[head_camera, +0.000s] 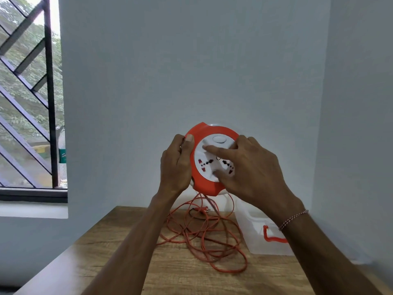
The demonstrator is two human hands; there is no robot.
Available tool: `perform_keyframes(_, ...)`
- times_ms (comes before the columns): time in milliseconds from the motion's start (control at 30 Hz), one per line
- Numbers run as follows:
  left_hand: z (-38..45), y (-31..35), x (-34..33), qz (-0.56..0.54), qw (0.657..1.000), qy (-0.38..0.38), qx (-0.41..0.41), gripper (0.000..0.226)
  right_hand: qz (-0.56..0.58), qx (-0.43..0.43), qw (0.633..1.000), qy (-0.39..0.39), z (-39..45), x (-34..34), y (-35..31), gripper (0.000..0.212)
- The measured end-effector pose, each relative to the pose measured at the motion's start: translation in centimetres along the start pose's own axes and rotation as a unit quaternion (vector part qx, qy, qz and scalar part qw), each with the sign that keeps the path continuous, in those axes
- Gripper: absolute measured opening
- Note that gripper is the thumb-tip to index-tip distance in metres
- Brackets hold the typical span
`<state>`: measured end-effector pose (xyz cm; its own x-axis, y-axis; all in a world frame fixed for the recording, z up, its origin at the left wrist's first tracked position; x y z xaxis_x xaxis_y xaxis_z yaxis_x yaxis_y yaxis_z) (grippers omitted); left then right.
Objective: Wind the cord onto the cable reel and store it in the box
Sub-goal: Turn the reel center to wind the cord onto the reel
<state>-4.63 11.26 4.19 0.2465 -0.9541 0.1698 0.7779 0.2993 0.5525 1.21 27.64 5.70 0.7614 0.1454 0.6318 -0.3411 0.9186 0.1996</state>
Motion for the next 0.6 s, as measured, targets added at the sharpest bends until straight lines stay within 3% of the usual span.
perform_keyframes(200,0.0,-0.1,0.0,0.004,1.000,0.005,0.004,0.035,0.052,-0.035,0.998,0.014,0.5,0.2,0.0,0.058)
perform_keyframes(367,0.0,-0.2,0.0,0.007,1.000,0.006,0.010,0.032,0.064,0.014,0.997,0.028,0.6,0.9,0.2,0.029)
perform_keyframes(467,0.0,-0.1,0.1,0.005,1.000,0.008,0.009,0.033,0.059,0.071,0.995,-0.042,0.6,0.9,0.3,0.039)
perform_keyframes(600,0.1,0.0,0.1,0.007,1.000,0.008,0.003,0.036,0.031,0.070,0.992,-0.100,0.5,0.7,-0.7,0.054)
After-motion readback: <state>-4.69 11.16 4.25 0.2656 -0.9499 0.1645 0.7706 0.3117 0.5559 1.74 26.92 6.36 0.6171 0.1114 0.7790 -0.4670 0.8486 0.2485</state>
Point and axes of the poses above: each hand's wrist, its own z-axis towards the middle knuckle, its own x-axis out of the back of the hand, y = z × x, the point moved 3 cm from there along z, towards the middle knuckle, and after that the axes turned 12 degrees about -y, right-handed, at the moved point
